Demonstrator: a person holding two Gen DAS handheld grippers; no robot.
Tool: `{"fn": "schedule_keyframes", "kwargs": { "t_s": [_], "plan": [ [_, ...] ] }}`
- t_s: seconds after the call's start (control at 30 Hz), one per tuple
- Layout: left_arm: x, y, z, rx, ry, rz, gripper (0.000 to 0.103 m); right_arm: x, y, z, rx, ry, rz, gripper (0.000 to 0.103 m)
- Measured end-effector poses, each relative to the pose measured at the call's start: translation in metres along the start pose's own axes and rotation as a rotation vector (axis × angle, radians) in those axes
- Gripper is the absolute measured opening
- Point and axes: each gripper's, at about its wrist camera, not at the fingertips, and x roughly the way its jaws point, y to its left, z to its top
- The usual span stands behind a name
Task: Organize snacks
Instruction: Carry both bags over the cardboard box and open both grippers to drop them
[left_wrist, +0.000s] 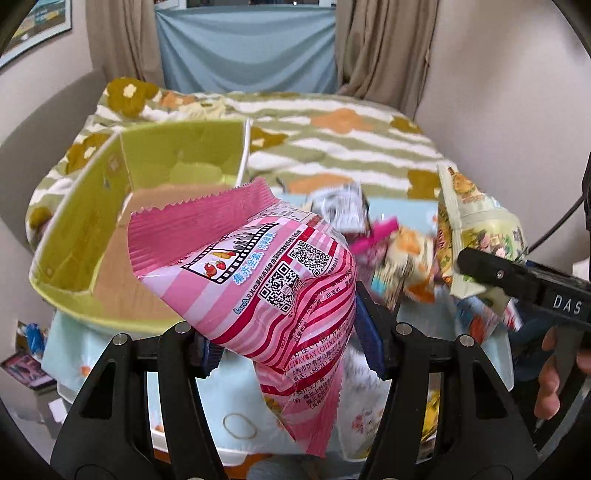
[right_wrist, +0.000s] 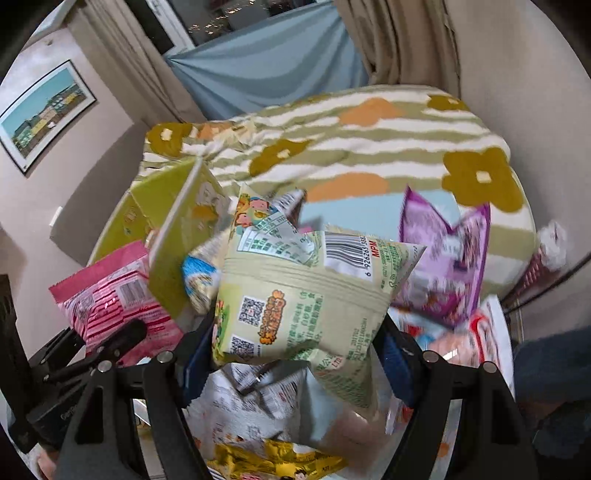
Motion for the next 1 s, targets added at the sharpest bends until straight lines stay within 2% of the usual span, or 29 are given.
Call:
{"fn": "schedule_keyframes", "kwargs": {
  "t_s": [0.2,0.37,0.47,0.63,0.73,0.9,1.0],
  "plan": [
    [-0.014,0.021,0.036,-0.004,-0.061,0.001,0.059,-0.005,0.034,0.033,-0.091,-0.033,0.047,0.075],
    [-0.013,0.067,0.064,-0.017,-0.087,-0.006,0.059,0.003,0.079,0.057,-0.149,-0.068,0.057,0.075],
    [-0.004,0.108,0.081,-0.028,-0.065,-0.004,0.060,0.016,0.116,0.071,-0.187,-0.109,0.054,0.075],
    [0.018,0.173,0.102,-0.021,-0.038,0.014,0.060,0.053,0.168,0.091,-0.183,-0.102,0.026,0.075],
    [0.046,0.212,0.116,-0.024,0.012,-0.001,0.060,0.080,0.195,0.103,-0.168,-0.097,0.021,0.075],
    [0.089,0.250,0.129,0.009,0.063,-0.025,0.060,0.121,0.229,0.117,-0.136,-0.108,-0.039,0.075],
    [0.111,0.257,0.133,0.026,0.093,-0.051,0.060,0.144,0.236,0.124,-0.109,-0.065,-0.044,0.077]
  ]
}}
